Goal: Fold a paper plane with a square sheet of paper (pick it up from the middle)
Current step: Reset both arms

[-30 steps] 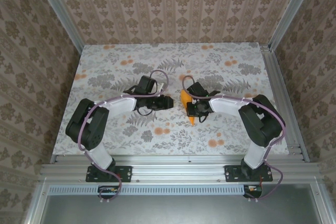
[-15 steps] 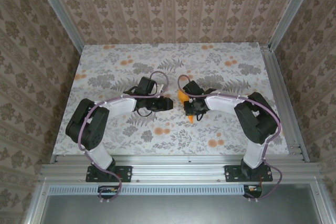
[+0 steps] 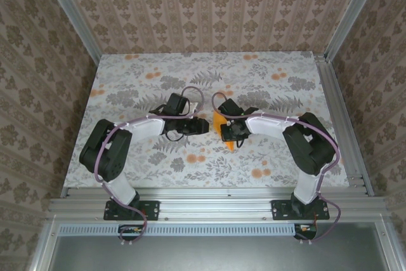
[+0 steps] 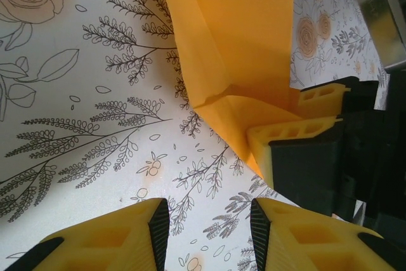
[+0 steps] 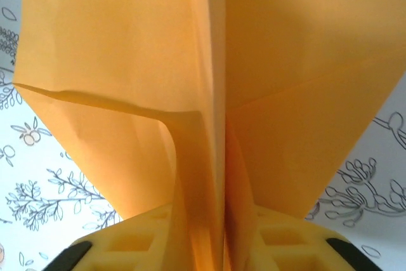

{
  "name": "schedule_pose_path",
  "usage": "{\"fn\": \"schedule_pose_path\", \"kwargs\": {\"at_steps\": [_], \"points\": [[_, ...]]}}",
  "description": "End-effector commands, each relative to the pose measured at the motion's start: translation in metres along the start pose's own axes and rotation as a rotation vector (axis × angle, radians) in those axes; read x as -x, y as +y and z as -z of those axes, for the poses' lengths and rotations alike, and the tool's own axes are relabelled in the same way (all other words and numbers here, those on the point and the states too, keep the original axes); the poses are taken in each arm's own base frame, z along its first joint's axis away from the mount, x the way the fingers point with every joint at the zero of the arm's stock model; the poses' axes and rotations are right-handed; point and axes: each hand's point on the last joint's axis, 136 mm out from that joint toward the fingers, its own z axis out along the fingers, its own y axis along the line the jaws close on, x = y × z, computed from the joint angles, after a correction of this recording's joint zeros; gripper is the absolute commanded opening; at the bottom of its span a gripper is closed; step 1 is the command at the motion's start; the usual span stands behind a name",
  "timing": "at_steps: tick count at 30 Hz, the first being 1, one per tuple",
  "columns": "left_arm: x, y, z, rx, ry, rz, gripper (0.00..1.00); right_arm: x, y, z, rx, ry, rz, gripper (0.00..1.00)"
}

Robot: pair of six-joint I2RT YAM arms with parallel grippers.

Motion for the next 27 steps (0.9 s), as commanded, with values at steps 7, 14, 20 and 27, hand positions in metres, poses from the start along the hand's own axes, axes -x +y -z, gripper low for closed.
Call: {"fn": "schedule_pose_path", "kwargs": {"at_steps": [7,14,20,27], "points": [[0.006,0.004,0.022,0.020,-0.012,-0.028,0.42,0.019,0.012,0.055,0.082,-0.062,0.021,0.42],[0.016,0.010,0.051,0.159,-0.037,-0.142,0.45,0.028,0.005,0.093,0.143,-0.113,0.057,0.50],[0.037,0.048,0.112,0.521,-0.148,-0.290,0.60,0.045,-0.019,0.130,0.198,-0.236,0.134,0.65],[0.064,0.124,0.190,0.946,-0.374,-0.262,0.87,0.080,-0.105,0.157,-0.016,-0.575,0.081,0.90]]}}
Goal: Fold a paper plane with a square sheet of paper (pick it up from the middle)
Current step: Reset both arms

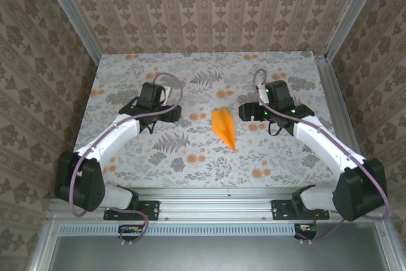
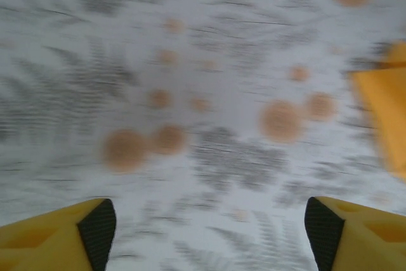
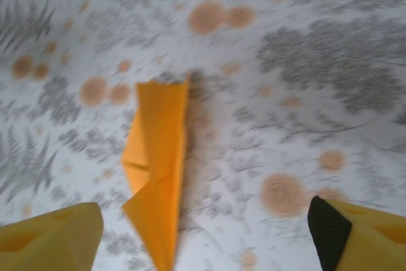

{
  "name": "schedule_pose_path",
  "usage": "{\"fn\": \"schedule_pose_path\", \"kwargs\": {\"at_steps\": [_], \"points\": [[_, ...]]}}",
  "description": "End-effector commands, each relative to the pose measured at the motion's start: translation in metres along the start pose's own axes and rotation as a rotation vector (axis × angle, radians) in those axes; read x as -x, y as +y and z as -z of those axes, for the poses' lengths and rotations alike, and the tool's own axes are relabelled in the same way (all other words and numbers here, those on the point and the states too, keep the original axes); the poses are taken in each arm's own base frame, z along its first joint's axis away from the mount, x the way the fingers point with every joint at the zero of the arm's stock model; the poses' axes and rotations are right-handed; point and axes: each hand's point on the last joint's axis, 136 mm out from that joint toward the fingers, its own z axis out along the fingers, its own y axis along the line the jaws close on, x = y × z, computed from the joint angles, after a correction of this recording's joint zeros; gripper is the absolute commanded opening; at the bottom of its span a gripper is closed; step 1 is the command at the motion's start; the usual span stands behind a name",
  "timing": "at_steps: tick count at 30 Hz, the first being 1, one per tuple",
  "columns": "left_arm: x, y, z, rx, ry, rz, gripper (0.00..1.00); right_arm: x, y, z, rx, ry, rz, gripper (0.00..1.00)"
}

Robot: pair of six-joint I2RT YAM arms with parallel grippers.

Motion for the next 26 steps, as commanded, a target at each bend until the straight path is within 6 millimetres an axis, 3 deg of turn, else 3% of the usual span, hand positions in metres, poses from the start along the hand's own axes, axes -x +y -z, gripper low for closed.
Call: {"fn": "schedule_pose_path", "kwargs": {"at_steps": [1,6,12,18,21,26], "points": [[-0.008,0.071,0.001,0.298,-0.037,-0.015,0.88,0.016,-0.044,0.005,-0.153,-0.139,0.044,0.91],[-0.018,0.125,0.001,0.404,-0.122,0.078,0.96,0.016,-0.107,0.016,-0.357,-0.258,0.019,1.00],[-0.018,0.145,-0.007,0.405,-0.226,0.082,1.00,0.012,-0.154,0.009,-0.435,-0.370,-0.033,1.00],[-0.015,0.149,-0.021,0.404,-0.267,0.048,1.00,0.009,-0.171,-0.015,-0.409,-0.392,-0.085,1.00],[-0.017,0.151,-0.030,0.382,-0.250,0.060,1.00,0.006,-0.173,-0.023,-0.401,-0.393,-0.086,1.00],[-0.014,0.149,-0.028,0.368,-0.250,0.046,1.00,0.005,-0.170,-0.025,-0.376,-0.407,-0.075,1.00]]}}
